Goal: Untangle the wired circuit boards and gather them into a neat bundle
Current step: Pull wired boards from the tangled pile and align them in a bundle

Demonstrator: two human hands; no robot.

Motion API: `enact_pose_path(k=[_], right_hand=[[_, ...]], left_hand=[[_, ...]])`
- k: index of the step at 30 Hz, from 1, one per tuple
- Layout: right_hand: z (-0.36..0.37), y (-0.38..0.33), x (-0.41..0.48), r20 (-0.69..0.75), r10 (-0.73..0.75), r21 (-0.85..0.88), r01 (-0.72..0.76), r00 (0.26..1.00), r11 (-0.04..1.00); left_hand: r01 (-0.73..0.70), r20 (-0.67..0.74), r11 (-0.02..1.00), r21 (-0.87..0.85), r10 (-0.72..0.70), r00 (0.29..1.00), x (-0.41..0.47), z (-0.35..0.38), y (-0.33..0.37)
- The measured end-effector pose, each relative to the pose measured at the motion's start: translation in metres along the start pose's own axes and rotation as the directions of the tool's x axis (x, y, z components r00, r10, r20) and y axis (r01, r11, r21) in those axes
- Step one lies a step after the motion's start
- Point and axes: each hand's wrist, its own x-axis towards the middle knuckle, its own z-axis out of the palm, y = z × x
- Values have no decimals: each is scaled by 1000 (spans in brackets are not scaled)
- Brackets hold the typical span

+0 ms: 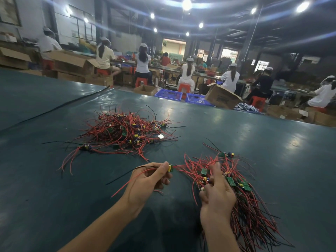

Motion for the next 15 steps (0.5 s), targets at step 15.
enact_pose_path(k=[15], right_hand=[[7, 8, -7, 30, 55, -116, -51, 998, 992]], left_hand=[[-91, 148, 985, 146, 69, 987, -2, 2, -4]])
